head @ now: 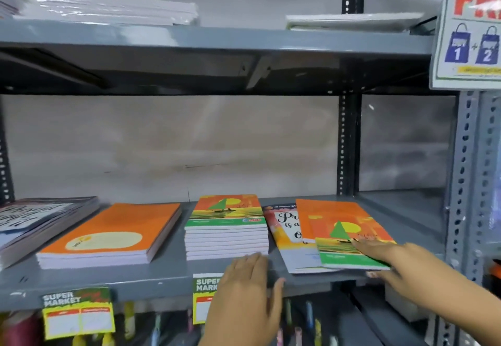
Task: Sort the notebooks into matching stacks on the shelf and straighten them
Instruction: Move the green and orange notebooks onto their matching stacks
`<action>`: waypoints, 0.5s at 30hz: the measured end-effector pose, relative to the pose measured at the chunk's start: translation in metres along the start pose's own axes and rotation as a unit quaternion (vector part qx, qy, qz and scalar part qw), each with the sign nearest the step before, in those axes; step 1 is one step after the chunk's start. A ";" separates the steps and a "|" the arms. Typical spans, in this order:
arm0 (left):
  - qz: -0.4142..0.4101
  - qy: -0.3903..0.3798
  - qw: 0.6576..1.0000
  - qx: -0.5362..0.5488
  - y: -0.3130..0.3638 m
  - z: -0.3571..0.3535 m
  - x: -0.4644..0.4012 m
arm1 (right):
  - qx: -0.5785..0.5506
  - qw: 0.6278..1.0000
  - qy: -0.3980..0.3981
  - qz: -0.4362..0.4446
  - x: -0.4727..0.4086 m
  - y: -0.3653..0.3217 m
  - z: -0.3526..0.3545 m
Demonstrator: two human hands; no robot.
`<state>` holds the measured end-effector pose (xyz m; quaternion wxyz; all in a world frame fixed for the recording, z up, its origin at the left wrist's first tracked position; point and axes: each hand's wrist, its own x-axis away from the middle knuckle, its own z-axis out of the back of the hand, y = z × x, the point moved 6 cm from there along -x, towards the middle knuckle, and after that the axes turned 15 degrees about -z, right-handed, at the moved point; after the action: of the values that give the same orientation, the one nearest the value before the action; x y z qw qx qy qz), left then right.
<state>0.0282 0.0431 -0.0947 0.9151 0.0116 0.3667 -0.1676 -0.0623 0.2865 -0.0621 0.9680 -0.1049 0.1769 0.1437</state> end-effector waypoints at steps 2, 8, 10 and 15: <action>0.034 0.006 0.999 -0.030 -0.016 -0.002 0.016 | -0.022 0.999 0.017 0.023 0.004 -0.003 0.009; 0.019 0.026 0.997 -0.065 -0.030 -0.016 0.036 | -0.193 0.935 0.283 0.089 -0.003 -0.041 0.052; 0.017 0.031 0.997 -0.061 -0.029 -0.018 0.036 | -0.237 0.912 0.315 0.117 -0.016 -0.063 0.054; 0.009 0.063 0.997 -0.053 -0.030 -0.019 0.037 | -0.161 0.907 0.302 0.244 -0.044 -0.143 0.037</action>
<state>0.0313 0.0067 -0.1306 0.8911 -0.0233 0.4316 -0.1386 -0.0453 0.1516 0.0101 0.7729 -0.2515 0.4552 0.3634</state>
